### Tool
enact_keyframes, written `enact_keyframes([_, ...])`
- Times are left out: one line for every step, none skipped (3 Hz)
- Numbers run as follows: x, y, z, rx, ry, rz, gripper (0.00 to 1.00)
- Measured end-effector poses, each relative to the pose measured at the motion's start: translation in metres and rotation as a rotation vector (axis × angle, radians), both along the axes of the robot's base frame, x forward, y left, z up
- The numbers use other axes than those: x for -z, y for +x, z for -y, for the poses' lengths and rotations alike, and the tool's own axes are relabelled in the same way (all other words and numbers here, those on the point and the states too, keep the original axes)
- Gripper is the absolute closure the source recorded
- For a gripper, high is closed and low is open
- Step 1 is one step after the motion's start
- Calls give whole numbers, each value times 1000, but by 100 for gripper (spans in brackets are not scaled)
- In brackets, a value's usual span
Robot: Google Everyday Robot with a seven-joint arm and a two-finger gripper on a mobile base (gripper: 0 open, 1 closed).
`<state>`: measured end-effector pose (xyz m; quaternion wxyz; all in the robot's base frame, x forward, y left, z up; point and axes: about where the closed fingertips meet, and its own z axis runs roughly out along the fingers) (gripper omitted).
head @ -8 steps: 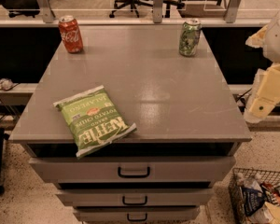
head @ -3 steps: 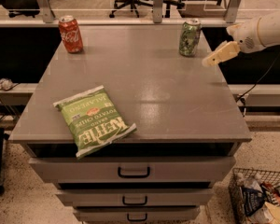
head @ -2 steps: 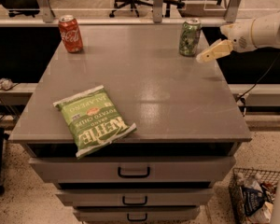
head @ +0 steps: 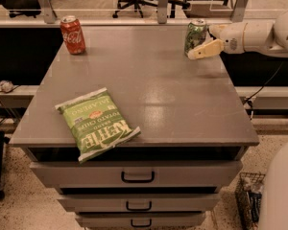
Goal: Knock green can over
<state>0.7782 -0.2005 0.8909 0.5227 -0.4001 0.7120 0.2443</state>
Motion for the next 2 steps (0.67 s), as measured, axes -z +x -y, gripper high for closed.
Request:
enact_keyframes([-5,-8,-24,-74,87,-3,0])
enact_keyframes([-9,-34,-54,-177,174,-45,0])
